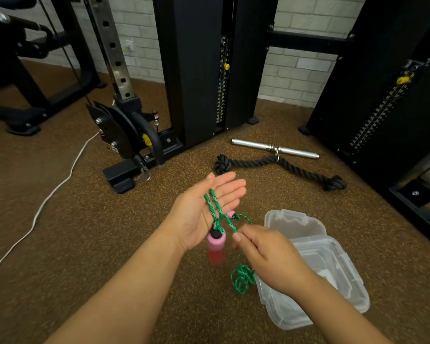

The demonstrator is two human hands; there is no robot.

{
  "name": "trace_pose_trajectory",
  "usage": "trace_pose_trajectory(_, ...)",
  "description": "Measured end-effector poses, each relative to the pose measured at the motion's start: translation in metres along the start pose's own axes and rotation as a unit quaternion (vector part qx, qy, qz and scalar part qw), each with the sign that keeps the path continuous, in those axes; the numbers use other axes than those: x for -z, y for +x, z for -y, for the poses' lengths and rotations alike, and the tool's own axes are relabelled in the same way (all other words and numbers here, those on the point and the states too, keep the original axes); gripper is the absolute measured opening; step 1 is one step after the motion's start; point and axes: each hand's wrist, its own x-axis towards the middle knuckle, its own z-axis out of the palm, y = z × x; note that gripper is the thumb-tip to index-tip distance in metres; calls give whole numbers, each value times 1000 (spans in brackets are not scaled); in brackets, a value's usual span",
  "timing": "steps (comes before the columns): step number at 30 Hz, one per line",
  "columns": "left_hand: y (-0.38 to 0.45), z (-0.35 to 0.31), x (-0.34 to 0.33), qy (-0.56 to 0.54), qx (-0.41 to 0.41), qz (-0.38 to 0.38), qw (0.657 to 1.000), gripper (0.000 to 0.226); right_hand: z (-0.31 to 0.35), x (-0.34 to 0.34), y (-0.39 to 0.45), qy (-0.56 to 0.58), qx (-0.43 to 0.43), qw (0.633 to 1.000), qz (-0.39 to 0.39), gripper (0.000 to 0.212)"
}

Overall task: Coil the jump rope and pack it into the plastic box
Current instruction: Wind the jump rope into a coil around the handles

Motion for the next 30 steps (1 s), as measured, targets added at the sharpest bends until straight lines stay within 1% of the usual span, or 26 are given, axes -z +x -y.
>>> trace_pose_trajectory(3,2,2,2,19,18,-7,1000,65,10,6,-2,-28,39,999,8,39)
trace_pose_trajectory(7,1,5,-1,140,50,10,989,92,21,17,-2,13,67,998,16,34)
trace_pose_trajectory(9,-3,8,-2,239,60,26,969,99,25,24,0,46,68,997,13,29)
trace_pose_trajectory(11,-8,10,-2,358,63,45,930,96,25,31,3,105,54,993,-3,25)
trace_pose_trajectory(12,-11,10,-3,400,70,55,912,95,24,34,4,137,44,989,-15,23)
trace_pose_trajectory(14,-14,9,-2,430,100,80,894,93,19,39,7,188,22,981,-45,23)
trace_pose_trajectory(17,-14,5,-3,424,114,102,893,86,13,38,10,258,-55,961,-77,27)
trace_pose_trajectory(18,-13,4,-4,416,107,105,897,80,12,35,11,304,-85,945,-81,28)
trace_pose_trajectory(20,-11,3,-3,381,82,128,912,62,9,32,13,404,-133,901,-82,30)
trace_pose_trajectory(21,-11,4,-2,361,72,141,919,54,8,32,14,436,-149,884,-78,30)
trace_pose_trajectory(22,-10,4,1,340,62,144,927,49,5,32,13,451,-158,876,-69,27)
trace_pose_trajectory(24,-8,2,6,285,49,122,949,47,-2,34,11,450,-154,879,-33,18)
trace_pose_trajectory(27,-4,-3,12,174,34,84,980,50,-10,35,7,448,-155,880,28,21)
trace_pose_trajectory(29,-3,-6,13,128,23,68,989,49,-11,33,6,433,-170,885,33,21)
trace_pose_trajectory(30,-2,-6,14,115,20,60,991,50,-12,31,7,427,-182,885,23,24)
